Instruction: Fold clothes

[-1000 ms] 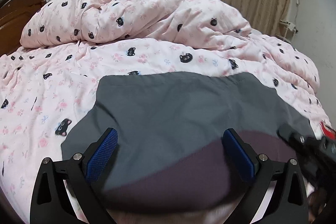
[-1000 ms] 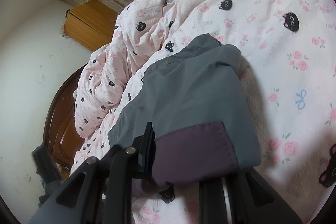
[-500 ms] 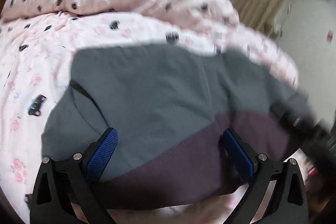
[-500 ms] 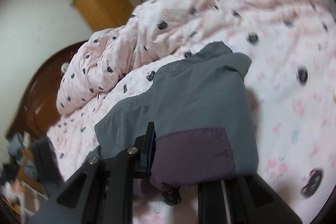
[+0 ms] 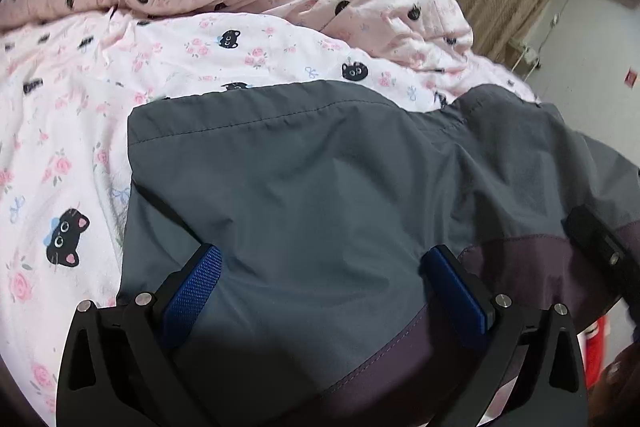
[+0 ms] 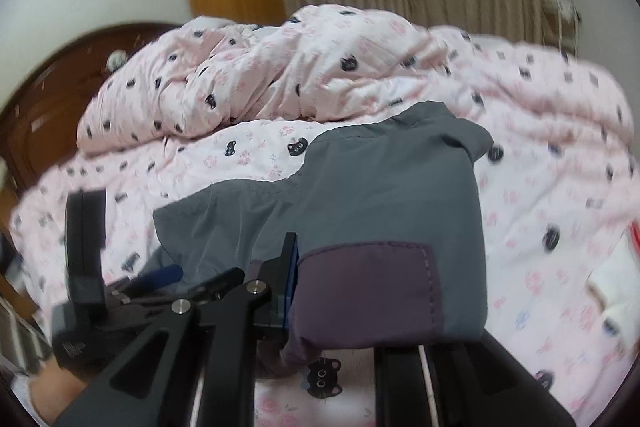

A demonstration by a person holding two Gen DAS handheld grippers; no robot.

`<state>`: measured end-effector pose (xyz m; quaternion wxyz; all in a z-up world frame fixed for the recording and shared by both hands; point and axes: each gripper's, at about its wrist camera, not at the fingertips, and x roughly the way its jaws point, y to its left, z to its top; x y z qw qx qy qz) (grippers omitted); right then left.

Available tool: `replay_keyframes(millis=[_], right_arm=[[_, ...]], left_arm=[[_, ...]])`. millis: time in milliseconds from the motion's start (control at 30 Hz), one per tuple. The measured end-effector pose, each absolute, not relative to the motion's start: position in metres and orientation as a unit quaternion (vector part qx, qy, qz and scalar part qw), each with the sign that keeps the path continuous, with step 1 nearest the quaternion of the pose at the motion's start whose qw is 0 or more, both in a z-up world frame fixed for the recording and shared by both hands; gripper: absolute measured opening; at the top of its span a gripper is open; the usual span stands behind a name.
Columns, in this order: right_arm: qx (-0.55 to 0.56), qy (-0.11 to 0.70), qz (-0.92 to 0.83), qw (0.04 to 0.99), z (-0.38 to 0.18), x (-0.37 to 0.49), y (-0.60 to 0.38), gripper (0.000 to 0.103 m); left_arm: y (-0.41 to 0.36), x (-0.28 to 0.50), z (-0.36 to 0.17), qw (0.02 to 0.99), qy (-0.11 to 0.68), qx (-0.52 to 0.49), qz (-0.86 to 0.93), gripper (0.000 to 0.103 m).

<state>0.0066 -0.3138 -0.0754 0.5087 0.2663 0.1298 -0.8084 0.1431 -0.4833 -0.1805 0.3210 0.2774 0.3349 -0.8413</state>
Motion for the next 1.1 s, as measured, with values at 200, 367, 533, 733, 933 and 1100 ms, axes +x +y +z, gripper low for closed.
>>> replay_keyframes(millis=[200, 367, 533, 733, 933, 1100], right_arm=[[0.201, 0.214, -0.809, 0.51, -0.063, 0.041, -0.328, 0.015], [0.142, 0.301, -0.788, 0.518, -0.071, 0.077, -0.343, 0.016], [0.083, 0.399, -0.762, 0.504, -0.088, 0.104, -0.351, 0.016], [0.046, 0.444, -0.738, 0.506, -0.097, 0.12, -0.353, 0.016], [-0.019, 0.519, -0.682, 0.516, -0.121, 0.154, -0.366, 0.016], [-0.059, 0.572, -0.634, 0.517, -0.145, 0.173, -0.374, 0.016]], left_arm=[[-0.491, 0.149, -0.187, 0.295, 0.352, 0.265, -0.848, 0.102], [-0.491, 0.146, -0.187, 0.288, 0.347, 0.28, -0.847, 0.102], [-0.506, 0.179, -0.157, 0.309, 0.372, 0.271, -0.832, 0.101], [-0.541, 0.238, -0.125, 0.374, 0.383, 0.236, -0.811, 0.101], [-0.563, 0.272, -0.126, 0.379, 0.408, 0.21, -0.803, 0.101], [-0.567, 0.277, -0.125, 0.366, 0.406, 0.202, -0.813, 0.101]])
